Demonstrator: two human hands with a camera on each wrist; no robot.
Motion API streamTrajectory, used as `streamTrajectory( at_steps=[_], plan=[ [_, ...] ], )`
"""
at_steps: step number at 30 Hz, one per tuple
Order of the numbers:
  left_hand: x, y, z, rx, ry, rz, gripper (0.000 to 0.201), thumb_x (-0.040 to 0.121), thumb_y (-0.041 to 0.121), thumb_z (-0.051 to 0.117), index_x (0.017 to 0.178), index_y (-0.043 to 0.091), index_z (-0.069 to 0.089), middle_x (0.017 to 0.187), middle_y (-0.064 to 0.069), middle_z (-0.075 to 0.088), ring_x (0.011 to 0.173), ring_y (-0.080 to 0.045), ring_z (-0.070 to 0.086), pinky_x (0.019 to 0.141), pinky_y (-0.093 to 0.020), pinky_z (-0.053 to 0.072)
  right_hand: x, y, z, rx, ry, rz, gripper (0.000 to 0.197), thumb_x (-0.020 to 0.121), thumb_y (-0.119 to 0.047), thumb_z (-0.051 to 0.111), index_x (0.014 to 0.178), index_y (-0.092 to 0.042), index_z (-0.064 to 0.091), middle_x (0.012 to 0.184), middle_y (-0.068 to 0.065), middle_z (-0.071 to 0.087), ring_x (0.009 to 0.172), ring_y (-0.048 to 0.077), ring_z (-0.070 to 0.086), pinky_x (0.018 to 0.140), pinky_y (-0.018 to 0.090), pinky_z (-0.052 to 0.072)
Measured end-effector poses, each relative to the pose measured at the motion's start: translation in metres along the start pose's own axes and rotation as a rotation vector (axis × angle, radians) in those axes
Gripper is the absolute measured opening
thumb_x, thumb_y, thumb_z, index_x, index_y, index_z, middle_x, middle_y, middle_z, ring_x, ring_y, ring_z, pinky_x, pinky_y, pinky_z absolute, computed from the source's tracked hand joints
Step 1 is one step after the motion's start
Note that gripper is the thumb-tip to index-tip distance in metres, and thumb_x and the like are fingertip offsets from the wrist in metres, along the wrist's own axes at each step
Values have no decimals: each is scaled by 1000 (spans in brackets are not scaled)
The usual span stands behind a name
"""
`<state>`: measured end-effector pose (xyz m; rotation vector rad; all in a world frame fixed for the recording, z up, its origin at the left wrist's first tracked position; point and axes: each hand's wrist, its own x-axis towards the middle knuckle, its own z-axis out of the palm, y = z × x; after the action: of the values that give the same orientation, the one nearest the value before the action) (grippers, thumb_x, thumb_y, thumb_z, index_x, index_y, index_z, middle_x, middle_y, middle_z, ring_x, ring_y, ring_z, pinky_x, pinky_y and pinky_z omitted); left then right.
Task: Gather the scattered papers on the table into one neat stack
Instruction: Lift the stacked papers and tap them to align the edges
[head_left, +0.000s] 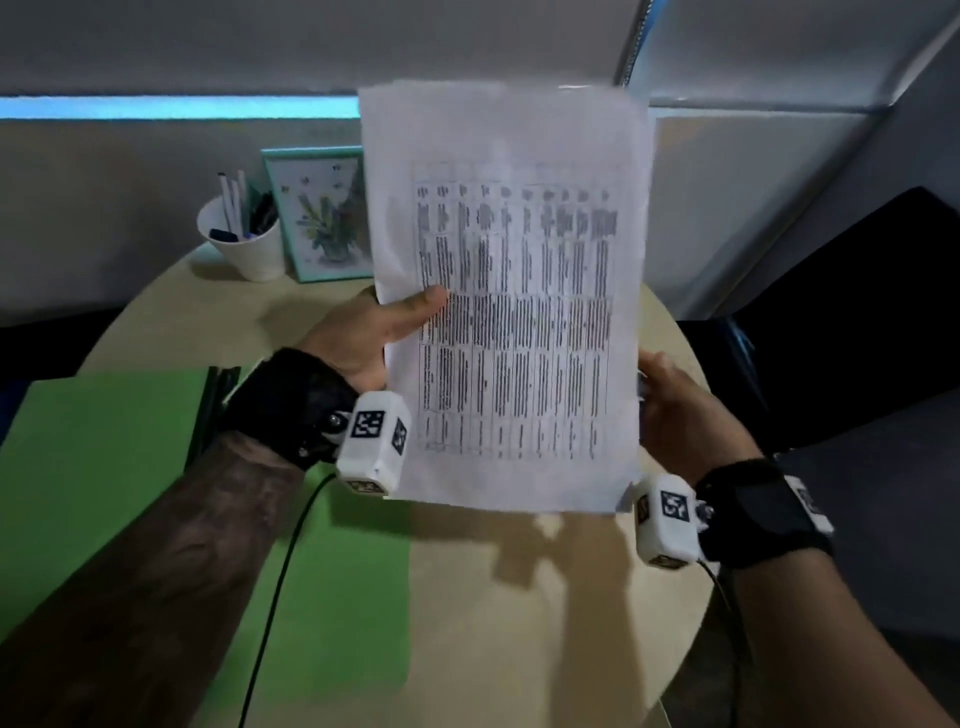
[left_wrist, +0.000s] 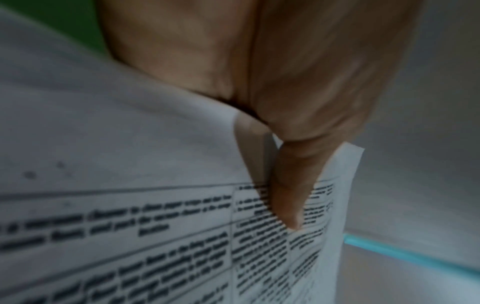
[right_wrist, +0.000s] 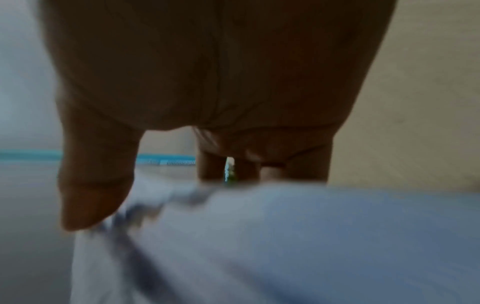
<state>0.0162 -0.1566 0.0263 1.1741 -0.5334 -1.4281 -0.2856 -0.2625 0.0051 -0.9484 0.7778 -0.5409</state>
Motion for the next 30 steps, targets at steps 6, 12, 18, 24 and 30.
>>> streamTrajectory(
  at_steps=[6, 12, 18, 24, 30],
  plan=[
    [8, -17, 17, 308, 87, -1, 37, 91, 14, 63, 127, 6, 59, 115, -4, 70, 103, -13, 67, 83, -24, 55, 17, 3, 19, -99, 153, -44, 83, 60, -61, 81, 129, -20, 58, 125, 0, 66, 119, 23, 60, 99, 44, 46],
    [15, -37, 26, 360, 298, 164, 26, 84, 23, 73, 109, 20, 69, 109, 0, 72, 104, -14, 67, 99, -40, 50, 15, 16, 43, -495, 313, -348, 33, 93, -11, 61, 124, -17, 53, 112, -3, 67, 103, 13, 65, 88, 35, 54],
    [3, -31, 39, 330, 379, 361, 23, 82, 14, 75, 103, 17, 70, 97, 1, 72, 88, -4, 69, 80, -23, 56, 1, 7, 52, -365, 442, -629, 33, 90, 7, 57, 118, -11, 48, 107, -10, 61, 97, -4, 61, 82, 15, 49],
    [2, -59, 42, 359, 392, 398, 38, 87, 5, 64, 124, 8, 55, 115, -4, 68, 106, -13, 64, 96, -35, 52, -1, 40, 47, -341, 523, -538, 45, 86, 13, 47, 117, -20, 44, 107, -6, 56, 97, -3, 55, 83, 17, 48],
    [5, -37, 51, 319, 330, 495, 43, 86, 10, 59, 128, 7, 53, 118, -4, 66, 113, -13, 62, 98, -28, 49, 1, 17, 42, -312, 506, -628, 44, 87, 10, 46, 124, -12, 45, 115, 0, 56, 107, 7, 55, 90, 23, 50]
  ],
)
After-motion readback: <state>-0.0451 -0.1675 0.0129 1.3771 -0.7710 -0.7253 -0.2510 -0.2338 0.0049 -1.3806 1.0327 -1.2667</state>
